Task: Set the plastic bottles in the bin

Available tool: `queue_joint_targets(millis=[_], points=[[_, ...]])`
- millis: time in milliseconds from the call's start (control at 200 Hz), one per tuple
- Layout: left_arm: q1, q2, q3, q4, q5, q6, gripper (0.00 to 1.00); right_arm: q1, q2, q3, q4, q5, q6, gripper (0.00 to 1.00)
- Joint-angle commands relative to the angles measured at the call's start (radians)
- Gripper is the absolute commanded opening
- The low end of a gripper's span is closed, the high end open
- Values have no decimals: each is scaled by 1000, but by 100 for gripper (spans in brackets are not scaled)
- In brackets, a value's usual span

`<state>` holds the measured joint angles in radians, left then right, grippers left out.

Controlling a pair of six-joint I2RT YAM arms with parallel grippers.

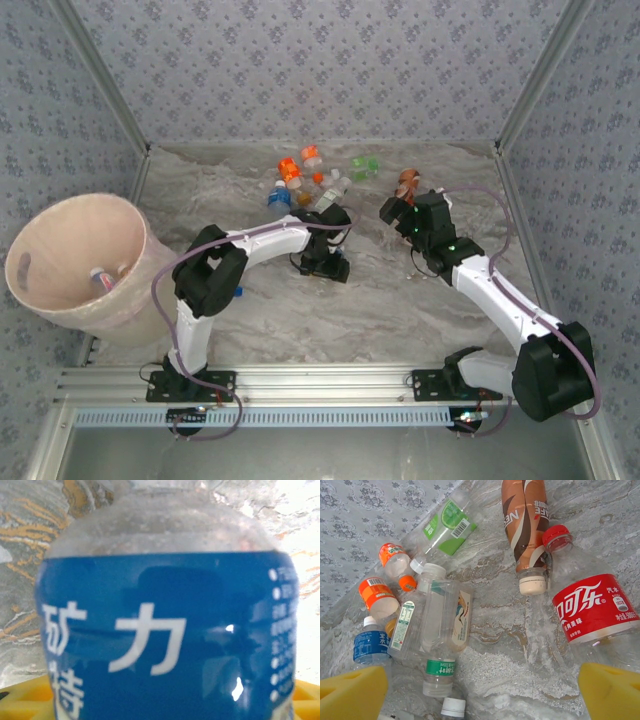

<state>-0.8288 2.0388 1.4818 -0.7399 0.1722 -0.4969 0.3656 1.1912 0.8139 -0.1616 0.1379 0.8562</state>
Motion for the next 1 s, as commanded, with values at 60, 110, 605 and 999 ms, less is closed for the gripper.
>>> queue_joint_targets(millis=[60,110,605,999], points=[[0,-3,-17,22,-7,0,55,-5,3,-10,-16,-2,-4,100],[0,-15,-22,28,-15,1,51,-4,6,-9,-14,-4,-3,100],[3,-239,-71,49,-102,70,31,-4,34,21,1,-14,-11,100],[96,-493,-37,-8,-215,138,32,-4,30,18,60,-18,-26,100]])
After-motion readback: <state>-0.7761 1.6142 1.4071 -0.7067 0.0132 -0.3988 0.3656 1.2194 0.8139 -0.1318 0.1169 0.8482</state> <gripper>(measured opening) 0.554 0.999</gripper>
